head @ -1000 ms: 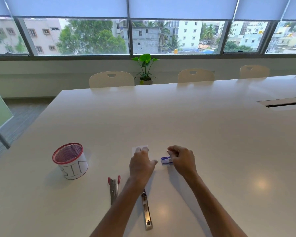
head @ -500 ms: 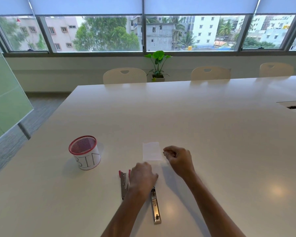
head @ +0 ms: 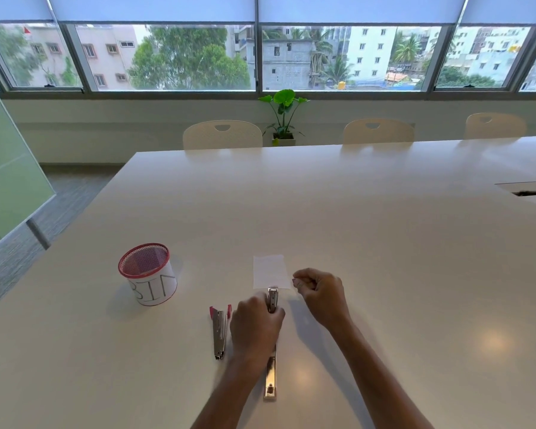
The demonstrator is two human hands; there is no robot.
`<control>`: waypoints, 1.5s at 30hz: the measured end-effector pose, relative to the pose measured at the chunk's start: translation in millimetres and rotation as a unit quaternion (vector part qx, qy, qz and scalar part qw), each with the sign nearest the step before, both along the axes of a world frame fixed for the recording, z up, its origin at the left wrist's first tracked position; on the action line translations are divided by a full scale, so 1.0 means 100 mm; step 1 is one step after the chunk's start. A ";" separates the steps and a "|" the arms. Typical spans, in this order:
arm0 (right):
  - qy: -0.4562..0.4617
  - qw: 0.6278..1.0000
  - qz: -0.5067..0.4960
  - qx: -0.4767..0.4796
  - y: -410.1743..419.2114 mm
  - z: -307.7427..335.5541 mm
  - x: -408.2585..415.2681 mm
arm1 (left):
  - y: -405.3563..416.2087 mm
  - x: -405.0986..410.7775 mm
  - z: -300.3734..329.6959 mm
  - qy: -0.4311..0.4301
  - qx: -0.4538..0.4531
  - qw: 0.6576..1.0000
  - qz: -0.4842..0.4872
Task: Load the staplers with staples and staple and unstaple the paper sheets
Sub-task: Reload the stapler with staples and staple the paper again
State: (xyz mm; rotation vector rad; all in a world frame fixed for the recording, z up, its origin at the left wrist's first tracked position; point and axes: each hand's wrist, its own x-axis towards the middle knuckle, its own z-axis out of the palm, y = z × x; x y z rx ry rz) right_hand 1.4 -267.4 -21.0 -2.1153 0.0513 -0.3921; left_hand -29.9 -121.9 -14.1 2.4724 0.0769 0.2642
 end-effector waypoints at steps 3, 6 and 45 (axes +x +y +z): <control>0.007 1.000 -0.003 0.008 -0.01 0.00 -0.02 | 0.02 -0.02 -0.01 -0.014 -0.062 0.998 -0.003; 0.005 1.000 -0.003 0.009 -0.02 0.02 -0.04 | 0.02 -0.04 -0.03 -0.022 -0.128 0.991 -0.022; 0.002 0.990 0.128 -0.061 0.14 0.34 -0.20 | 0.05 0.00 -0.04 0.218 -0.584 0.782 0.004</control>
